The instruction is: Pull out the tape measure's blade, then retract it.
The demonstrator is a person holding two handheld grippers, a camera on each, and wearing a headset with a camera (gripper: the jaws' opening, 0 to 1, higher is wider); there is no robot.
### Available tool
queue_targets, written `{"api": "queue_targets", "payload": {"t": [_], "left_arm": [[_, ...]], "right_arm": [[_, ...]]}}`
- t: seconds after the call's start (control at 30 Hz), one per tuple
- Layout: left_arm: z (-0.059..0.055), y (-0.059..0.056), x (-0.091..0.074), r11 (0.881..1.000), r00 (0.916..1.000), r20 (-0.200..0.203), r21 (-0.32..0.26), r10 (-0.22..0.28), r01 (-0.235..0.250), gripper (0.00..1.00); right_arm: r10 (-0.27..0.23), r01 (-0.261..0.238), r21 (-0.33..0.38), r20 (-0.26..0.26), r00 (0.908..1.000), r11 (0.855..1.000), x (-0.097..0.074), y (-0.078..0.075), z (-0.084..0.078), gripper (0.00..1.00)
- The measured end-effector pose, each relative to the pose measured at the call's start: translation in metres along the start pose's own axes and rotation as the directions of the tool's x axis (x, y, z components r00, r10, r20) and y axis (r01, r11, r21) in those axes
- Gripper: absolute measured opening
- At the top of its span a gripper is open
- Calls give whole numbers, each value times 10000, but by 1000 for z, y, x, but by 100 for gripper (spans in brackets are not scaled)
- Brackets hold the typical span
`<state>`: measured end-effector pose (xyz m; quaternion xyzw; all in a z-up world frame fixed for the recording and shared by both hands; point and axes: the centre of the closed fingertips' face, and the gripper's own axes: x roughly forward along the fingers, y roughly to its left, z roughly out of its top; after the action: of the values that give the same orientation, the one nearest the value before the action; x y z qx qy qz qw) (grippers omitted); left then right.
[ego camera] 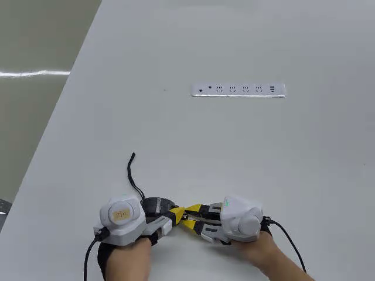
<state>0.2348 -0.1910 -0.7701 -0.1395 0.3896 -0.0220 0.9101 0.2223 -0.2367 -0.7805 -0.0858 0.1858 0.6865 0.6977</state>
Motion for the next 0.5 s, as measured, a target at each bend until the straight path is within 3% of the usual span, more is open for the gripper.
{"api": "queue_targets", "payload": {"t": [0.5], "left_arm": [[0,0,-1,9998,9998,192,-184,-58,61,63]], "right_arm": [[-49,48,65,121,9999,10000,-3,-1,-1,12]]}}
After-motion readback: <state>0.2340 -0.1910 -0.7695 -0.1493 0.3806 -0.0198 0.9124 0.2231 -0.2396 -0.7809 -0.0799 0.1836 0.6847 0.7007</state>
